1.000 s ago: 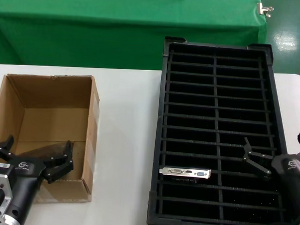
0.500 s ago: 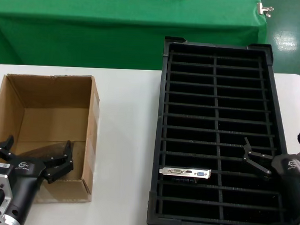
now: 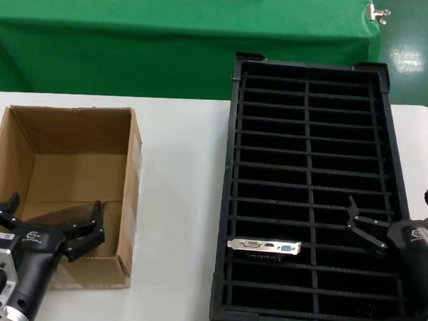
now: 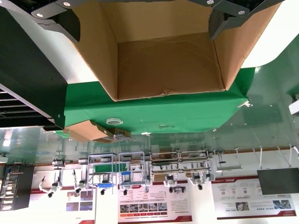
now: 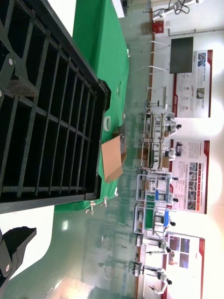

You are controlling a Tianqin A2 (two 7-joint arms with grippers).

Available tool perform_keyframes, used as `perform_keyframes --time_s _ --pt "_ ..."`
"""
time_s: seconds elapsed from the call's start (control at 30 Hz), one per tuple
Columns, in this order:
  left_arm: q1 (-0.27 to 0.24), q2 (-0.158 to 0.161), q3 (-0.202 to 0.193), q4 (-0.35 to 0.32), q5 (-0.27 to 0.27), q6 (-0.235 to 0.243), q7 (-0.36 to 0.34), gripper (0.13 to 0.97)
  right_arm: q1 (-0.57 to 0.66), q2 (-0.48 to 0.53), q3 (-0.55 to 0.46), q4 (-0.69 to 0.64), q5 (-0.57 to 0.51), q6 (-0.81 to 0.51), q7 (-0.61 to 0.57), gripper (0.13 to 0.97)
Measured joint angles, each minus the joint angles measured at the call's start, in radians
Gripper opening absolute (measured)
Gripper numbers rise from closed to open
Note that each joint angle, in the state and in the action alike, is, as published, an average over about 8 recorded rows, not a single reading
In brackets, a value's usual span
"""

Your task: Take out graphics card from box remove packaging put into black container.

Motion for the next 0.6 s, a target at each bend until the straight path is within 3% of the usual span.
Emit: perform_keyframes --time_s 0.6 --pt "0.000 0.000 0.000 0.000 0.000 0.000 0.000 0.966 0.000 0.000 0.000 0.000 0.000 0.000 0.000 0.966"
